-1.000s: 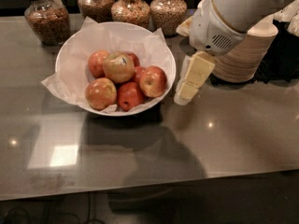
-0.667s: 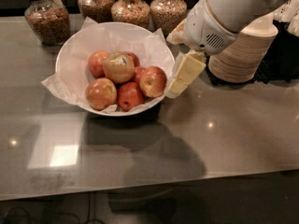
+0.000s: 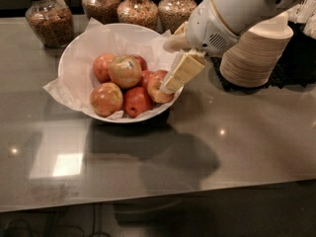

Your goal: Pick apple from white bowl

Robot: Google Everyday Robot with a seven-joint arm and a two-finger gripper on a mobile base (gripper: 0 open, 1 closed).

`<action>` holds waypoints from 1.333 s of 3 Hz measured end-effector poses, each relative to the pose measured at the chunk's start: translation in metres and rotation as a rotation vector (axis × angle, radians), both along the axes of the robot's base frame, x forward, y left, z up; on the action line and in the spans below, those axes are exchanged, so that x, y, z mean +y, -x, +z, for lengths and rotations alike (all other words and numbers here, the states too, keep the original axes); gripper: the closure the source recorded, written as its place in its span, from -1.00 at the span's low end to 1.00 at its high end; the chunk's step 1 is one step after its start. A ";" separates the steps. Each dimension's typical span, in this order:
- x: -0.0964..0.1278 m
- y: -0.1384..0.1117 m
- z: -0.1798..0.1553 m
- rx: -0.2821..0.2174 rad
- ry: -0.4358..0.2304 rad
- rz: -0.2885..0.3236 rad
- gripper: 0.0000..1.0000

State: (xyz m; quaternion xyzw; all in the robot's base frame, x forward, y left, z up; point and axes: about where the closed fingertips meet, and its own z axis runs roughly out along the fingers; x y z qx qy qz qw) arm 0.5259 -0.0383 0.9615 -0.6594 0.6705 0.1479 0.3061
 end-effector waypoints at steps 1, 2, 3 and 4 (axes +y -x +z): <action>0.004 -0.006 -0.006 0.029 -0.062 0.009 -0.42; 0.008 -0.010 -0.014 0.065 -0.107 0.016 -0.40; 0.013 -0.010 -0.025 0.110 -0.121 0.025 -0.38; 0.017 -0.009 -0.037 0.154 -0.115 0.039 -0.40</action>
Offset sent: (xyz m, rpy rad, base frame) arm 0.0176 0.0094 -0.0244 0.1635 0.1116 0.0173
